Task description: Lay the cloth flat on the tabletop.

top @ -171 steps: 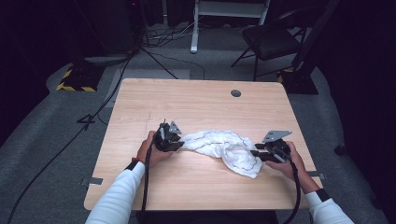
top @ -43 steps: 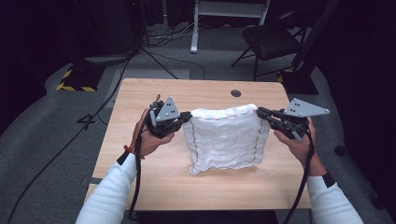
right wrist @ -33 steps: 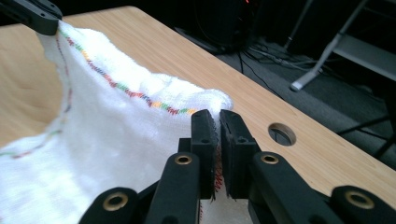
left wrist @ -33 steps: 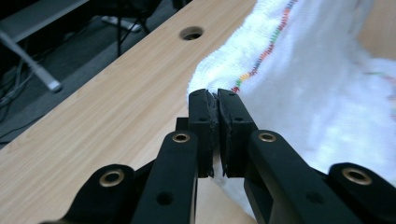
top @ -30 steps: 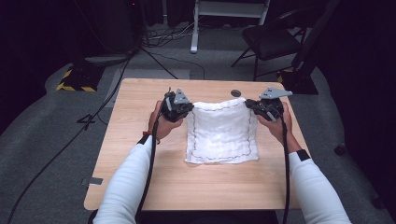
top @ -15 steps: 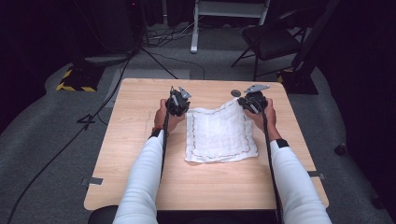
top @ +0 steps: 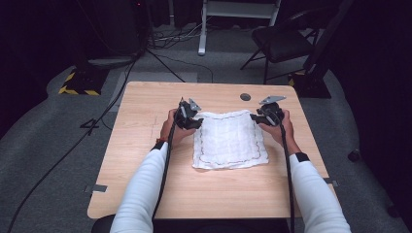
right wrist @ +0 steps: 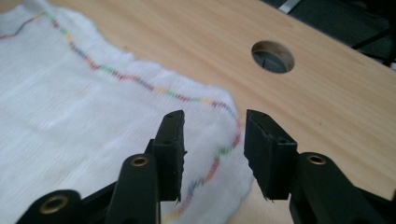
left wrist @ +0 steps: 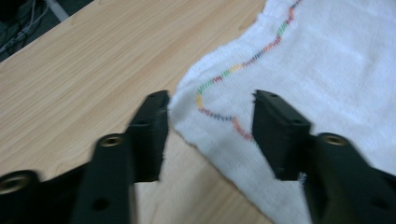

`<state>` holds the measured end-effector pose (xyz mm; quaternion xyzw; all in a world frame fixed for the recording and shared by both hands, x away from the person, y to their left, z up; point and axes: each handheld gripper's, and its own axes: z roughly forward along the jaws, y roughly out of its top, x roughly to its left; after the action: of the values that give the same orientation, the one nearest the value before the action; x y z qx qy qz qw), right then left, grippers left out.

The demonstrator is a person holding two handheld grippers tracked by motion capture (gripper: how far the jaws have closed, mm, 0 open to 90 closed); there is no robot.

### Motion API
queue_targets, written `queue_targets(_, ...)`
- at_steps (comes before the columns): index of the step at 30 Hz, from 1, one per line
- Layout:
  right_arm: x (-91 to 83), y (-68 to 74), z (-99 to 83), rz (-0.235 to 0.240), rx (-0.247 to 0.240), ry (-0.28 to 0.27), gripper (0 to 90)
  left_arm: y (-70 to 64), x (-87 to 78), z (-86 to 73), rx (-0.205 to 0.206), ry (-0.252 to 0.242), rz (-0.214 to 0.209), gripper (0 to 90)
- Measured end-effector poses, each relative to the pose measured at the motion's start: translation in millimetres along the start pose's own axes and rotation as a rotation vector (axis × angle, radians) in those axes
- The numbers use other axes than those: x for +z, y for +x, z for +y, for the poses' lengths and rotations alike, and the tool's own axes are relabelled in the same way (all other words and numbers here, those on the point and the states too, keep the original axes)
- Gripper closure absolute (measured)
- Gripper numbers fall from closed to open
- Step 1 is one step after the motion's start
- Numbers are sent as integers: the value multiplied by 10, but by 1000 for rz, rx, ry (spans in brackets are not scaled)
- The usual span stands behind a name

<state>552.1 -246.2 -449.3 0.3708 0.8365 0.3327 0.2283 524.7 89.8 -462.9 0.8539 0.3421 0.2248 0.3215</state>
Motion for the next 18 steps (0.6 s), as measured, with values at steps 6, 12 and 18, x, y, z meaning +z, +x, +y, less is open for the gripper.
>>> queue_targets(6,-375,152,-260,119,-61,-17,554,-182,-253,-164,27,-30,-75,286)
queue_targets(12,-668,304,-567,196,-109,5,550,-406,-475,-387,111,17,-166,307)
queue_targets(18,-756,470,-800,250,-158,51,547,-557,-618,-570,131,36,-254,352)
